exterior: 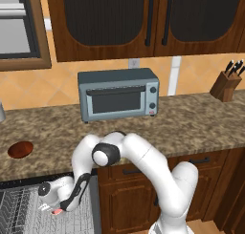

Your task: Pick up the cup and bowl from the counter, place them in the dishwasher, and close the dishwasher door.

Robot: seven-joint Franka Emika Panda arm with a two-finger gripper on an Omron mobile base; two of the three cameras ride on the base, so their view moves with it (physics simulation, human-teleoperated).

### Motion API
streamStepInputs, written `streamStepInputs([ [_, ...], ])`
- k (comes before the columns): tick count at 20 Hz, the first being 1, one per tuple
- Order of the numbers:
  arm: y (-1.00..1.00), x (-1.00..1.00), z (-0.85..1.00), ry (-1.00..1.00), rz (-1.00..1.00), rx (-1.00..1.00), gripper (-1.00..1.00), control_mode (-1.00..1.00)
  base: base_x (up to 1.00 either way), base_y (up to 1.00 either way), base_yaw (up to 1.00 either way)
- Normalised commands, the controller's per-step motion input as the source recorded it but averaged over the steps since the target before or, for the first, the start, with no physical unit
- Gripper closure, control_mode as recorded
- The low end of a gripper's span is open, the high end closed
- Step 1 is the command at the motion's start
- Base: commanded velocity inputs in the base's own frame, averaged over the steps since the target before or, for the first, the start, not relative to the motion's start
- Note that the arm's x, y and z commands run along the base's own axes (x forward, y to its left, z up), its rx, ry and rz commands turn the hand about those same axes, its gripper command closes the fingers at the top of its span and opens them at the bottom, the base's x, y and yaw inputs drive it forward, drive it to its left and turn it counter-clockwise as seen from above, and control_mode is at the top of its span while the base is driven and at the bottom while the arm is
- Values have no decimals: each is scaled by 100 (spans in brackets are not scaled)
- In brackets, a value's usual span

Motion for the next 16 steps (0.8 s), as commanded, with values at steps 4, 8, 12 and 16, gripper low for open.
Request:
streamStepInputs([
  [4,0,-16,6,-5,1,0,-100,-100,0,0,0],
  [8,-1,-15,59,-14,5,3,-100,-100,0,0,0],
  [12,-1,0,82,-10,12,9,-100,-100,0,0,0],
  [16,-3,-1,89,0,13,8,-100,-100,0,0,0],
])
